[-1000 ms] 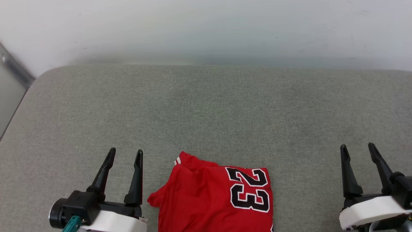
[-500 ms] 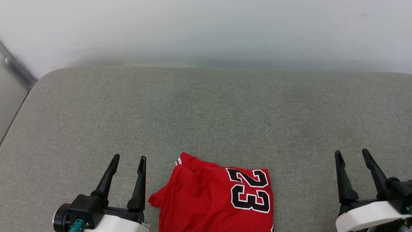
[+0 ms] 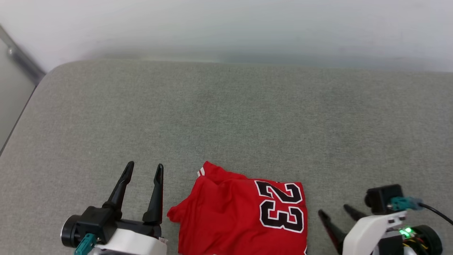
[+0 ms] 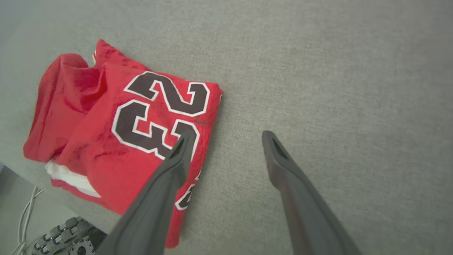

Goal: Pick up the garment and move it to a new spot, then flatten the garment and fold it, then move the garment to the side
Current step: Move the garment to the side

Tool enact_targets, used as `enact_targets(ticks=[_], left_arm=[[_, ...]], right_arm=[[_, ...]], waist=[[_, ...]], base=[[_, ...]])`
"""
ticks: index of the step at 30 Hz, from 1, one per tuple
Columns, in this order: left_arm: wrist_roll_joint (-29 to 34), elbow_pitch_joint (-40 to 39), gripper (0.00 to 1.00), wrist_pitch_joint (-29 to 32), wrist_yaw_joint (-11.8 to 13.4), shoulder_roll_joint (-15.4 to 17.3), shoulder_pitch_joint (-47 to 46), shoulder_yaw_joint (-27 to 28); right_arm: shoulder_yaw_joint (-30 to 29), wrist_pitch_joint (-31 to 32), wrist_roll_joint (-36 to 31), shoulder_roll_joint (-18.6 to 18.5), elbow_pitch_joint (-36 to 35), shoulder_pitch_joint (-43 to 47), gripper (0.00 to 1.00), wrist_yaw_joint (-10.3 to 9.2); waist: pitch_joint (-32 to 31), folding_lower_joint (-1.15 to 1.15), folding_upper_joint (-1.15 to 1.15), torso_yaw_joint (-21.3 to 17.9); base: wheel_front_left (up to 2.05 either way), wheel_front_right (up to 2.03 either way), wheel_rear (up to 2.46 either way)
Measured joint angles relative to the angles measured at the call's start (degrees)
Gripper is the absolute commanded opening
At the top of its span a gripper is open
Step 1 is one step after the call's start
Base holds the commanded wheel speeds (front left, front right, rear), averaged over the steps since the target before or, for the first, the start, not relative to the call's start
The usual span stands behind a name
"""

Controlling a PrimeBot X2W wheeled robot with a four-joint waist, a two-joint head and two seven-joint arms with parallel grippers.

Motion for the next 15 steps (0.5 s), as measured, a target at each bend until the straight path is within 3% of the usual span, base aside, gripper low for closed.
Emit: enact_targets(ticks=[7, 15], left_arm=[[-0.2, 0.4, 1.00, 0.0, 0.0, -0.3, -1.9, -1.4], [0.0, 1.0, 1.00, 0.0, 0.0, -0.7, -2.9, -2.2]], right_arm=[[1.8, 16.9, 0.6, 0.0, -1.8, -1.6, 1.00, -0.01], [1.9, 21.8, 0.2, 0.7, 4.3, -4.9, 1.00, 0.00]], waist=[[2.0, 0.00, 0.00, 2.4], [3.6, 0.00, 0.00, 5.9]], base=[[0.00, 0.00, 0.00], [0.00, 0.00, 0.00]])
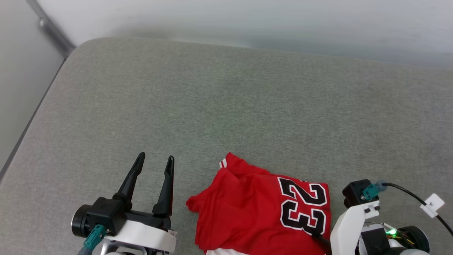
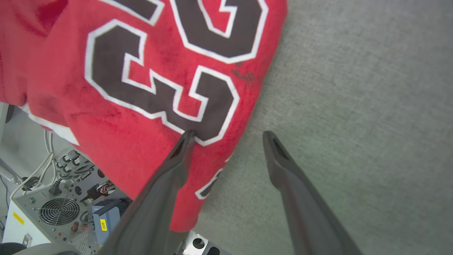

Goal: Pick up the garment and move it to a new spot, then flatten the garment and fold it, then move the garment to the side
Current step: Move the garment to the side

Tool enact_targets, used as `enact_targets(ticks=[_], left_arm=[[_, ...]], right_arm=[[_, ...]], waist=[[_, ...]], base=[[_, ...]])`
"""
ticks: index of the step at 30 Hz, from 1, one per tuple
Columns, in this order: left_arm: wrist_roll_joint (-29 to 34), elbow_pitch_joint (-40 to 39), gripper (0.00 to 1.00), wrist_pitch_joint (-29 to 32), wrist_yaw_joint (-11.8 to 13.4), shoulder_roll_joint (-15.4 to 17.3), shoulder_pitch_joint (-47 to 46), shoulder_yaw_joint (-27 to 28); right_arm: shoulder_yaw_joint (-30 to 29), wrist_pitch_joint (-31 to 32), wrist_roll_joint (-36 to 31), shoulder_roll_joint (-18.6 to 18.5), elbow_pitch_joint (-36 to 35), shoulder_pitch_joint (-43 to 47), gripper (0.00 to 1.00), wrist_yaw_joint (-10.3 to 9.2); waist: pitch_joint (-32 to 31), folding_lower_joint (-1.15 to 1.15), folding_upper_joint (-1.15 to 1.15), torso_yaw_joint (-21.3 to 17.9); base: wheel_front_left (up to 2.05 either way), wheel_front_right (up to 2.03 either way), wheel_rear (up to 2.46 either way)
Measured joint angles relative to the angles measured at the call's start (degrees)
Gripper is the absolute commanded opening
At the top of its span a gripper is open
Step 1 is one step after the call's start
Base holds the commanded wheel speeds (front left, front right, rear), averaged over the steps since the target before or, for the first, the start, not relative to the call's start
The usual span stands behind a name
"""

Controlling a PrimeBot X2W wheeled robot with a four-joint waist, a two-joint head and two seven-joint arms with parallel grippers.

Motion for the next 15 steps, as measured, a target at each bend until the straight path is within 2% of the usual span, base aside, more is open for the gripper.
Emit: enact_targets(ticks=[7, 14, 15], left_arm=[[-0.2, 0.2, 1.00, 0.0, 0.0, -0.5, -0.3, -0.6], [-0.3, 0.4, 1.00, 0.0, 0.0, -0.6, -0.8, -0.7], [-0.3, 0.4, 1.00, 0.0, 0.0, -0.6, -0.8, -0.8]], right_arm=[[0.5, 0.2, 3.7, 0.0, 6.5, -2.2, 1.00, 0.00], [2.5, -1.5, 3.4, -0.1, 11.6, -4.4, 1.00, -0.01], [2.8, -1.8, 3.3, -0.1, 12.2, -4.5, 0.95, -0.01]], waist=[[0.9, 0.00, 0.00, 2.4], [1.4, 0.00, 0.00, 3.8], [1.4, 0.00, 0.00, 3.9]], base=[[0.00, 0.00, 0.00], [0.00, 0.00, 0.00], [0.00, 0.00, 0.00]])
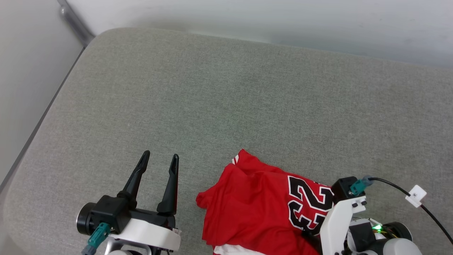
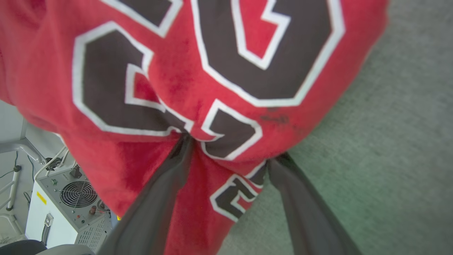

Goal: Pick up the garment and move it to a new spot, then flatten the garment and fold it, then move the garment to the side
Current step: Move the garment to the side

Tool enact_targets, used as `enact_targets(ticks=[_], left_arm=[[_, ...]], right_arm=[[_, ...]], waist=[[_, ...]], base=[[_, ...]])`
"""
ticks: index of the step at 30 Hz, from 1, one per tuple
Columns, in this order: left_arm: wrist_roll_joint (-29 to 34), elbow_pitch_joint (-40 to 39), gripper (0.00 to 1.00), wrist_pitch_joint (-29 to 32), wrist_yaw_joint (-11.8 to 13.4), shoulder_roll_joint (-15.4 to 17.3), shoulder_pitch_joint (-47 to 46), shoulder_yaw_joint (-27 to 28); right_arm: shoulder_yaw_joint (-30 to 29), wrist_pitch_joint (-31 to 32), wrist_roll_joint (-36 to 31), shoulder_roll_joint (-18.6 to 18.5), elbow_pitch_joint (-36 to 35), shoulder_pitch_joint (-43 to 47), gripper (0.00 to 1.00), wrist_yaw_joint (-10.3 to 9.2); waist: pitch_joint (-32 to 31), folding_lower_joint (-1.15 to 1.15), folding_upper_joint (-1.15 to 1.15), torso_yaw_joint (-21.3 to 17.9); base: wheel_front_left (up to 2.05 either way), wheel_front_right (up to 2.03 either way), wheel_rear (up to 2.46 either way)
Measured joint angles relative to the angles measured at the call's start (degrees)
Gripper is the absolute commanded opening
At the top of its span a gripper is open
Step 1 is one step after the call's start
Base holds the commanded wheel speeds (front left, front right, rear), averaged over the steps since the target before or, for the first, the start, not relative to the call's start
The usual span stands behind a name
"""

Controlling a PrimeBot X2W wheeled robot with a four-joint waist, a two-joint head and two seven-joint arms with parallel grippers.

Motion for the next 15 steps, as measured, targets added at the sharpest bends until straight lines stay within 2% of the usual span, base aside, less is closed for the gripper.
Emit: enact_targets(ticks=[1, 2, 3, 4, 7, 11, 13, 15], left_arm=[[0.0, 0.0, 1.00, 0.0, 0.0, 0.0, 0.0, 0.0], [0.0, 0.0, 1.00, 0.0, 0.0, 0.0, 0.0, -0.1], [0.0, 0.1, 1.00, 0.0, 0.0, 0.0, 0.0, -0.1], [0.0, 0.2, 1.00, 0.0, 0.0, 0.0, 0.0, -0.1], [0.3, 0.6, 1.00, 0.0, 0.0, 0.1, 0.0, -0.2], [0.3, 0.9, 1.00, 0.0, 0.0, 0.4, 0.3, -1.2], [0.3, 1.0, 1.00, 0.0, 0.0, 0.4, 0.8, -1.3], [0.3, 0.9, 1.00, 0.0, 0.0, 0.4, 1.0, -1.6]], right_arm=[[0.3, -0.1, -0.2, -0.1, 0.5, -0.1, 0.73, 0.00], [0.9, -0.4, -0.6, -0.1, 1.1, -0.5, 0.47, 0.00], [1.2, -0.9, -0.8, -0.1, 1.6, -0.7, 0.29, 0.00], [1.5, -1.5, -0.9, -0.1, 2.1, -1.0, 0.00, 0.01], [2.7, -3.0, -1.6, 0.2, 3.3, -1.2, 0.00, 0.03], [5.8, -4.0, -7.7, 0.4, 2.1, -2.8, 0.00, 0.07], [7.2, -4.0, -9.5, -1.4, 0.7, -3.6, 0.00, 0.07], [8.6, -4.0, -11.0, -5.5, -1.3, -4.7, 0.00, 0.05]], waist=[[0.0, 0.00, 0.00, 0.1], [0.0, 0.00, 0.00, 0.1], [-0.1, 0.00, 0.00, 0.1], [-0.2, 0.00, 0.00, 0.0], [-0.6, 0.00, 0.00, -0.5], [-1.6, 0.00, 0.00, -2.8], [-2.0, 0.00, 0.00, -4.0], [-2.2, 0.00, 0.00, -5.5]], base=[[0.00, 0.00, 0.00], [0.00, 0.00, 0.00], [0.00, 0.00, 0.00], [0.00, 0.00, 0.00], [0.00, 0.00, 0.00], [0.00, 0.00, 0.00], [0.00, 0.00, 0.00], [0.00, 0.00, 0.00]])
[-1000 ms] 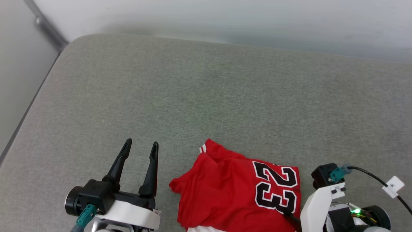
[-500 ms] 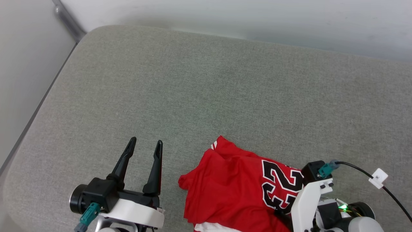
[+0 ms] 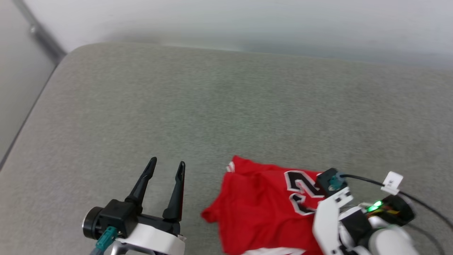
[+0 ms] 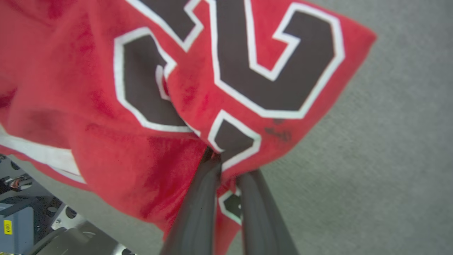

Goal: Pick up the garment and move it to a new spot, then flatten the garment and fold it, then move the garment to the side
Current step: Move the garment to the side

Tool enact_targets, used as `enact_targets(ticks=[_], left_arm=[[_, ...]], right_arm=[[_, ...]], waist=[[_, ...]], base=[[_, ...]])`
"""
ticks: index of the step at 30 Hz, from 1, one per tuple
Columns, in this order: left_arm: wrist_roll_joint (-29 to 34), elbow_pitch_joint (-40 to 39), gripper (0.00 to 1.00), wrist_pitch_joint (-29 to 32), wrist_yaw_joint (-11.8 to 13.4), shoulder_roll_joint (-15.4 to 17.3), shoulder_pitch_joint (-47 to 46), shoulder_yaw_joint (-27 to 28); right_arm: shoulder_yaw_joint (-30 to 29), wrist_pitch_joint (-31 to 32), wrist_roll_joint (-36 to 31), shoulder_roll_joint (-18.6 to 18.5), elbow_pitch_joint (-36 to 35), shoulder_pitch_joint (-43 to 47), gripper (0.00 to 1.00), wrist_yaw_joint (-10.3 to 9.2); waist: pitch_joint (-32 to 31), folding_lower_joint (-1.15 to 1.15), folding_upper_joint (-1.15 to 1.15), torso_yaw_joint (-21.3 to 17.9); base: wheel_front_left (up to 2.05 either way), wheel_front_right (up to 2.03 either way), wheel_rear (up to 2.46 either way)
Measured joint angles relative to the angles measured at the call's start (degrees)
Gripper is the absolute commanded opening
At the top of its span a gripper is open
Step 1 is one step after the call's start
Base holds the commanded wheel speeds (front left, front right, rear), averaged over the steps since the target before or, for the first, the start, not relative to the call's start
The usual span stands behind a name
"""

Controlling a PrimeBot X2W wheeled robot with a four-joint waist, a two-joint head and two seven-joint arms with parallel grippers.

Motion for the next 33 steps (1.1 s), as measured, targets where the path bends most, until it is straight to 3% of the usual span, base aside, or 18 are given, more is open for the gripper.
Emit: enact_targets(ticks=[9, 12, 17, 22, 33], left_arm=[[0.4, -1.5, 1.00, 0.0, 0.0, -0.5, -3.5, -4.6], [0.8, -2.2, 1.00, 0.0, 0.0, -0.6, -5.4, -6.0], [1.7, -4.1, 1.00, 0.0, 0.0, 0.2, -9.0, -8.3], [1.8, -7.2, 1.00, 0.0, 0.0, 2.1, -13.1, -9.7], [2.9, -14.1, 1.00, 0.0, 0.0, 7.3, -20.1, -11.2]], right_arm=[[7.5, 3.5, -0.4, -24.4, -8.2, -7.4, 0.00, -0.03], [7.7, 3.3, 1.0, -30.4, -9.5, -10.4, 0.00, -0.02], [4.4, 1.2, 2.1, -37.3, -8.4, -13.7, 0.00, -0.02], [-0.6, -6.0, -0.2, -39.9, -3.3, -15.9, 0.00, 0.00], [-10.7, -17.5, -4.6, -40.3, 11.8, -17.9, 0.00, 0.00]], waist=[[2.0, 0.00, 0.00, -8.3], [3.9, 0.00, 0.00, -11.2], [8.1, 0.00, 0.00, -15.7], [13.2, 0.00, 0.00, -19.2], [24.2, 0.00, 0.00, -23.6]], base=[[0.00, 0.00, 0.00], [0.00, 0.00, 0.00], [0.00, 0.00, 0.00], [0.00, 0.00, 0.00], [0.00, 0.00, 0.00]])
